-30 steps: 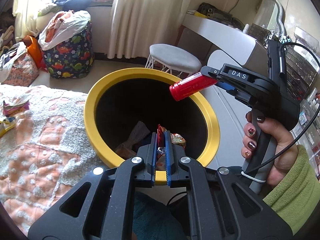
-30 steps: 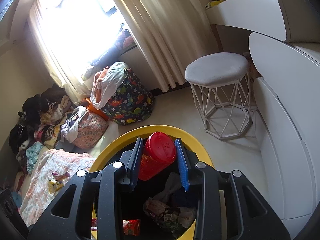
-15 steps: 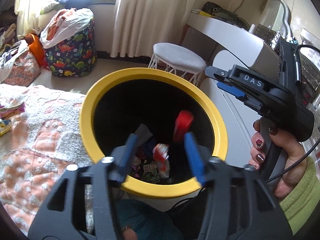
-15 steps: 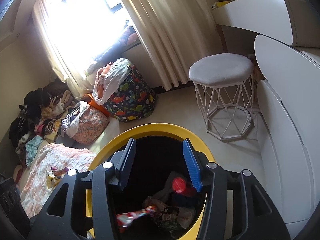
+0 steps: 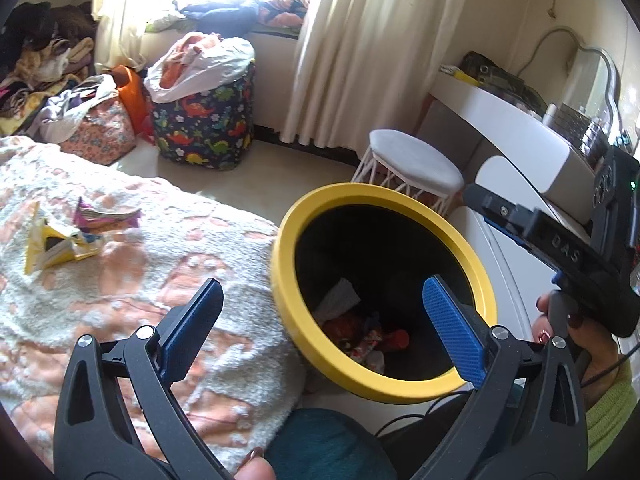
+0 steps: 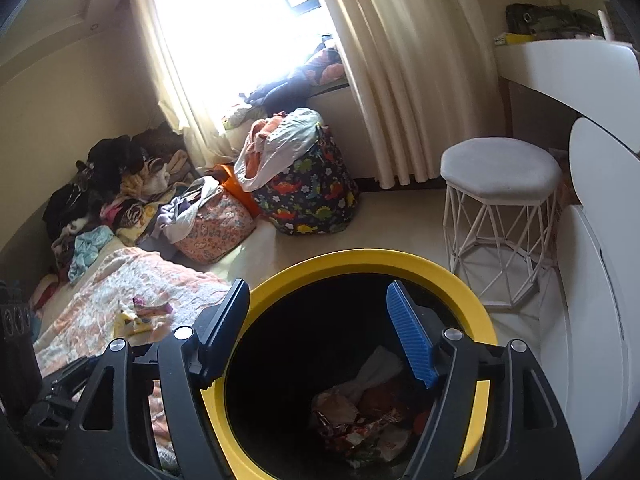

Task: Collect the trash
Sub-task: 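Move both open tools back to the trash on the bed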

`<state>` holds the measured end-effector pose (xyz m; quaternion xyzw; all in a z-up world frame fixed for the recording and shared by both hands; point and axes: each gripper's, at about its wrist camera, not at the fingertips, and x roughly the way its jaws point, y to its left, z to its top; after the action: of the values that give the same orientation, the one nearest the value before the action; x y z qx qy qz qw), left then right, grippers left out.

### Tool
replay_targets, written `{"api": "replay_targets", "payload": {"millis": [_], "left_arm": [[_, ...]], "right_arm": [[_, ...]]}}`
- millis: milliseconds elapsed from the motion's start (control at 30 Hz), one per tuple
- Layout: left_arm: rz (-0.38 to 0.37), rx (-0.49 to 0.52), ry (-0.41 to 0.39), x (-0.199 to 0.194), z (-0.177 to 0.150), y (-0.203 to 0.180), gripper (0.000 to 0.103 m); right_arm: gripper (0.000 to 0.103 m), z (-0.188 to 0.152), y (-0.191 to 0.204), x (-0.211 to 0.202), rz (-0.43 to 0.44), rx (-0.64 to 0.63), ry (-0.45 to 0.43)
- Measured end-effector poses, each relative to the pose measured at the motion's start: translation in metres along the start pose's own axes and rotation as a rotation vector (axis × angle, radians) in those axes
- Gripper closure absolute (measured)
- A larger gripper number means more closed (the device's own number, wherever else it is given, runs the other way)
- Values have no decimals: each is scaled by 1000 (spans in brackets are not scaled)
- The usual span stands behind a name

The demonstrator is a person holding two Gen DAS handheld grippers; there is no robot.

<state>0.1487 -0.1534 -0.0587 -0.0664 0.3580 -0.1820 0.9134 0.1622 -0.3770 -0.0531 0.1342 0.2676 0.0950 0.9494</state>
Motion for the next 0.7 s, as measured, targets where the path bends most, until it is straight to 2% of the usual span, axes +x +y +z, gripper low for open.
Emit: {"api": "replay_targets", "payload": {"millis": [400,700], "left_arm": [[89,-76,-79,-26,11,44,11],[152,-164,-117,-44,12,92,11]], "right_arm": [[34,-7,52,11,94,-96,44],[34,-21,96,25,146,-209,101]]}}
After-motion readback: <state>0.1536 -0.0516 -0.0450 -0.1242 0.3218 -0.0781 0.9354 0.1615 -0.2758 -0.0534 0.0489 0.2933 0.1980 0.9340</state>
